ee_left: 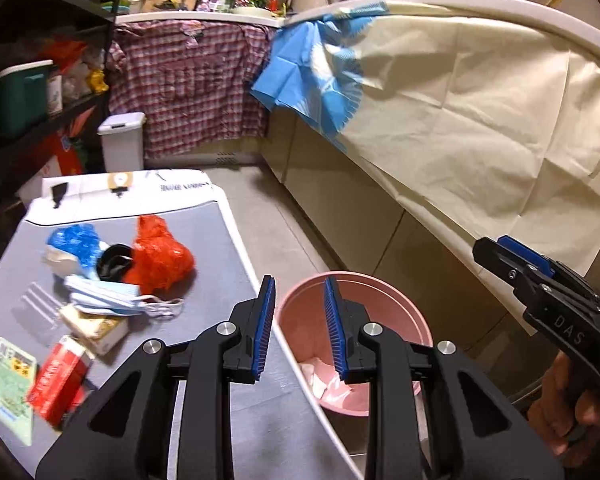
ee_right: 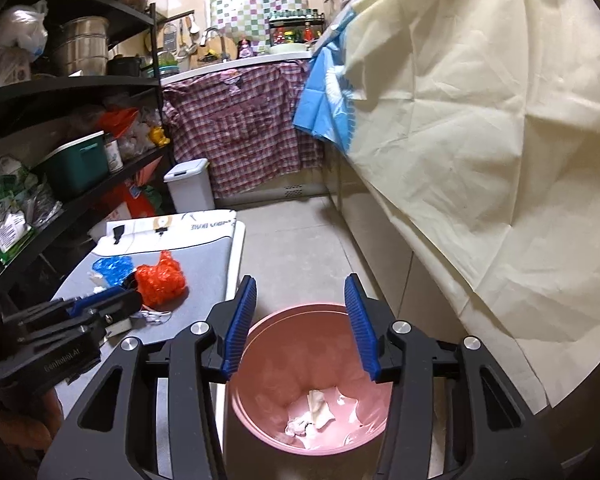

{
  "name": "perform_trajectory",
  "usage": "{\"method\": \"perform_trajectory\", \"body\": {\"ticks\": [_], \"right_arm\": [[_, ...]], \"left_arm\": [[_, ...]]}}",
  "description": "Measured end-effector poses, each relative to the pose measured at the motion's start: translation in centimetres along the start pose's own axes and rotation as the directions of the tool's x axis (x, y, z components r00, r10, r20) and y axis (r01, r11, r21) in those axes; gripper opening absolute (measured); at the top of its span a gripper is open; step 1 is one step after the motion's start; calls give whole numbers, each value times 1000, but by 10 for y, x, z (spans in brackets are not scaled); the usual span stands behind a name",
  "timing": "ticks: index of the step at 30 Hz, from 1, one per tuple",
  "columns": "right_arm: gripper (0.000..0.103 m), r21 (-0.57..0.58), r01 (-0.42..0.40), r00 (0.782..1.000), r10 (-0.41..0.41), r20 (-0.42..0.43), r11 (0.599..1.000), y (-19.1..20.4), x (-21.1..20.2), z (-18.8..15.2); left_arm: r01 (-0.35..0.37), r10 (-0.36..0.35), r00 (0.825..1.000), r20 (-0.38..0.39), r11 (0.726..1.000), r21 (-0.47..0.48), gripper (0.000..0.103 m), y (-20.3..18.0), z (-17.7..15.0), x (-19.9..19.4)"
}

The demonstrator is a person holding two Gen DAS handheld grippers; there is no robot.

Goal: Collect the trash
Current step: 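Move both tools back to the table toward the blue and red bags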

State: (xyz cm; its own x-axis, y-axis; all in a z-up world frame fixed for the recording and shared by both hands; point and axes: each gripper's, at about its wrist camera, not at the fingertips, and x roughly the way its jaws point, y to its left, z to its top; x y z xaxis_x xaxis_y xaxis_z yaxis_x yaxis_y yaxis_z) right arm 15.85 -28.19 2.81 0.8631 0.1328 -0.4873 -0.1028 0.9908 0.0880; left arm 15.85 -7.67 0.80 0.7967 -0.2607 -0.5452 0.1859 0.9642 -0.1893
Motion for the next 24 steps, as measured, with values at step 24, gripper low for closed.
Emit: {"method": "perform_trajectory", "body": {"ticks": [24], "right_arm": [[16,-135,-317,947,322,14,939,126,3,26]], "left_arm": [[-239,241,968,67,970,-35,26,171,56,-94]]}}
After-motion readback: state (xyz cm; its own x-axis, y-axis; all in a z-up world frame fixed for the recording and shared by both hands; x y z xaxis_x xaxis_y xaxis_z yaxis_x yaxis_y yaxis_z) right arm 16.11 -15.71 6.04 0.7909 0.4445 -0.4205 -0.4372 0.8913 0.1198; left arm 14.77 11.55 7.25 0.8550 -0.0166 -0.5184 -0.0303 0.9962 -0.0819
